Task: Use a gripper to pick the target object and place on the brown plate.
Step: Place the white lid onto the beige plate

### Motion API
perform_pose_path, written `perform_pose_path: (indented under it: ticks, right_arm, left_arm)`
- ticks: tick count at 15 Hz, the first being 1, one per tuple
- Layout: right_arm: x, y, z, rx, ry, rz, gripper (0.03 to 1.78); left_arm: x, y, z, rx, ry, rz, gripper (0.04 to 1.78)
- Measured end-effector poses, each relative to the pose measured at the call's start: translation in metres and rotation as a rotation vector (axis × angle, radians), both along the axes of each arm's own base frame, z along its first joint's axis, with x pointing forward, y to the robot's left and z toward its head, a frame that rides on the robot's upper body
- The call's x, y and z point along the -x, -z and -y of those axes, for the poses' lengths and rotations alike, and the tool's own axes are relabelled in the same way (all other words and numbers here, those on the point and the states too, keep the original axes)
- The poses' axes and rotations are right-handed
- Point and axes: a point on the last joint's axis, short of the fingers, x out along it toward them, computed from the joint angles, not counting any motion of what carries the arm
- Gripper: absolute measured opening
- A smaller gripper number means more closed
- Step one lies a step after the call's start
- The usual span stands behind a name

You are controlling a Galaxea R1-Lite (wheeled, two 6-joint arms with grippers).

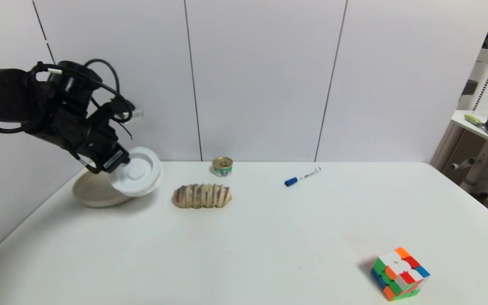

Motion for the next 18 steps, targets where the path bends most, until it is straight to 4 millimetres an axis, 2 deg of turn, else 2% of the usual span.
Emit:
perform_pose_path:
  ticks: [3, 5, 8, 11, 15, 18]
  right_arm:
    - [0.0, 0.0, 0.0, 0.001, 0.0, 0.0, 1.7]
    - [0.0, 0.0, 0.0, 0.0, 0.0, 0.0, 1.7]
    - [0.0, 0.0, 0.0, 0.0, 0.0, 0.0, 1.7]
    - [0.0, 0.0, 0.0, 0.0, 0.0, 0.0, 1.7]
    - [0.0, 0.0, 0.0, 0.001, 0.0, 0.0, 1.7]
    - [0.0, 0.0, 0.0, 0.0, 0.0, 0.0, 1.7]
  left_arm:
    - [-0.028, 0.0, -0.036, 0.03, -0.085, 0.113, 0.16]
    - [-0.046, 0.011, -0.055, 0.06, -0.13, 0.163, 0.16]
    - [-0.068, 0.037, -0.082, 0.109, -0.151, 0.177, 0.16]
    - [-0.08, 0.062, -0.099, 0.147, -0.187, 0.133, 0.16]
    - [-0.085, 0.08, -0.106, 0.161, -0.213, 0.088, 0.16]
    - [-0.086, 0.085, -0.107, 0.163, -0.216, 0.074, 0.59]
